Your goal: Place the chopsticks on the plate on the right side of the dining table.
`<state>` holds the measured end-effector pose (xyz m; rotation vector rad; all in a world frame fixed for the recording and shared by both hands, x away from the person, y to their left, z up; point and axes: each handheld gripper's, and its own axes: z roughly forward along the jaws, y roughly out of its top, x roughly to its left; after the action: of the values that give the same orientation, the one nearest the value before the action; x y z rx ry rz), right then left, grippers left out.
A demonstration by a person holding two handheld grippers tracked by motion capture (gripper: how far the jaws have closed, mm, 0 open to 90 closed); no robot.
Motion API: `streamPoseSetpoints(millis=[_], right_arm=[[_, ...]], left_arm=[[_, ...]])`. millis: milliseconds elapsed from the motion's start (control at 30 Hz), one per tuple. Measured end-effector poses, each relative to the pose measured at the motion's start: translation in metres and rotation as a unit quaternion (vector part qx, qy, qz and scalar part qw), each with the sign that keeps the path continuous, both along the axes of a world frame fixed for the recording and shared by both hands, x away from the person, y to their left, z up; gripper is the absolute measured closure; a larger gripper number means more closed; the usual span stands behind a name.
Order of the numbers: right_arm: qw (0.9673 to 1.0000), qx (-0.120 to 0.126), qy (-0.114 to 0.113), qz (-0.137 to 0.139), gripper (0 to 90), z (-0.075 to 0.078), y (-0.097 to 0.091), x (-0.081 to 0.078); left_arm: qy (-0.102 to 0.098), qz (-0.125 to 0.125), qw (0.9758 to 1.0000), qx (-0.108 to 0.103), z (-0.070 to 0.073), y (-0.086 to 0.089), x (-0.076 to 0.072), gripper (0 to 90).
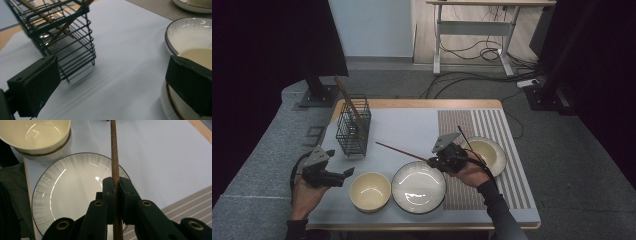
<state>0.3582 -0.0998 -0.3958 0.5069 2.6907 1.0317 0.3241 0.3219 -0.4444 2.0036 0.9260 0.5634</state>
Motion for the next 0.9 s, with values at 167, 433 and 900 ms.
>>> streamPoseSetpoints(millis=[167,433,900], right_arm=[[0.9999,0.002,-0.001,-0.014,83.6,-0.002,-0.009,0.000],[0.9990,0.012,-0.008,-0.043,83.6,-0.002,-0.029,-0.002],[0.9952,0.026,-0.012,-0.094,83.5,-0.008,-0.064,-0.004]], left_arm=[[0.003,0.018,0.9998,-0.001,-0.008,0.008,0.000,0.0],[0.017,0.033,0.9993,0.003,-0.027,0.015,0.001,0.0],[0.050,0.022,0.9978,0.037,-0.053,0.008,0.003,0.0]])
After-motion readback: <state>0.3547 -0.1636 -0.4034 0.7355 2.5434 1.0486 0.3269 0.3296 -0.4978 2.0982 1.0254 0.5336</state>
